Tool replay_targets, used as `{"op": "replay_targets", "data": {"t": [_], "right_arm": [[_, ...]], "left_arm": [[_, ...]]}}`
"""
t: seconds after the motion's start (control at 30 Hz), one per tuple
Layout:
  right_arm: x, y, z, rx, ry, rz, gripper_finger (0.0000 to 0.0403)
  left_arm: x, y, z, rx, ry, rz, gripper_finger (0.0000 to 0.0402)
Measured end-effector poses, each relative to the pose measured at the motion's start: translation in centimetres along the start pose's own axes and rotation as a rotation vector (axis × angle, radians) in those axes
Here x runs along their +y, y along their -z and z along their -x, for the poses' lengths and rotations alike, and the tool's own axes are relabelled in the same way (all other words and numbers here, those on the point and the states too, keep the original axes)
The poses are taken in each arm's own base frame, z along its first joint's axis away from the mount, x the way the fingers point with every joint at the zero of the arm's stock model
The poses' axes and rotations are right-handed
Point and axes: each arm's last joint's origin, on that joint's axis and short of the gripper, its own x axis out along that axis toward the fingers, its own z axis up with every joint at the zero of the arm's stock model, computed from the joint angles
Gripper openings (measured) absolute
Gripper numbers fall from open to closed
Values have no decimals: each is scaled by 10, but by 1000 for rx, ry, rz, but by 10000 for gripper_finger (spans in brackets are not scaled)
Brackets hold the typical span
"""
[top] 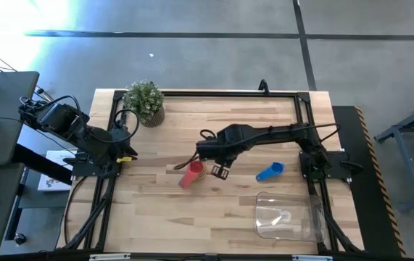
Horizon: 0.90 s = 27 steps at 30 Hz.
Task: Nest measuring cups in basket
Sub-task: Stack the blue measuring cup on top of the red measuring cup
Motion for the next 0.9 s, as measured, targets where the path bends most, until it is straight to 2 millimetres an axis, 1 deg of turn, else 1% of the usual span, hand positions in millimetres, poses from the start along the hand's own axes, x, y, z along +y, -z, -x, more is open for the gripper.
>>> {"op": "replay_targets", "data": {"t": [0.33,0.5,0.7,0.8,0.9], "right_arm": [[-8,-4,-2,20,-28,244,99],[-10,-4,0,28,-68,315,99],[-17,-4,5,12,-73,373,99],[-22,0,8,13,-73,390,99],[-32,11,5,54,-62,385,99]], "left_arm": [[2,-1,0,-37,-62,78,52],[3,-1,0,-53,-87,99,52],[4,-2,0,-77,-119,154,52],[4,-2,0,-84,-127,175,52],[4,-2,0,-85,-129,181,52]]}}
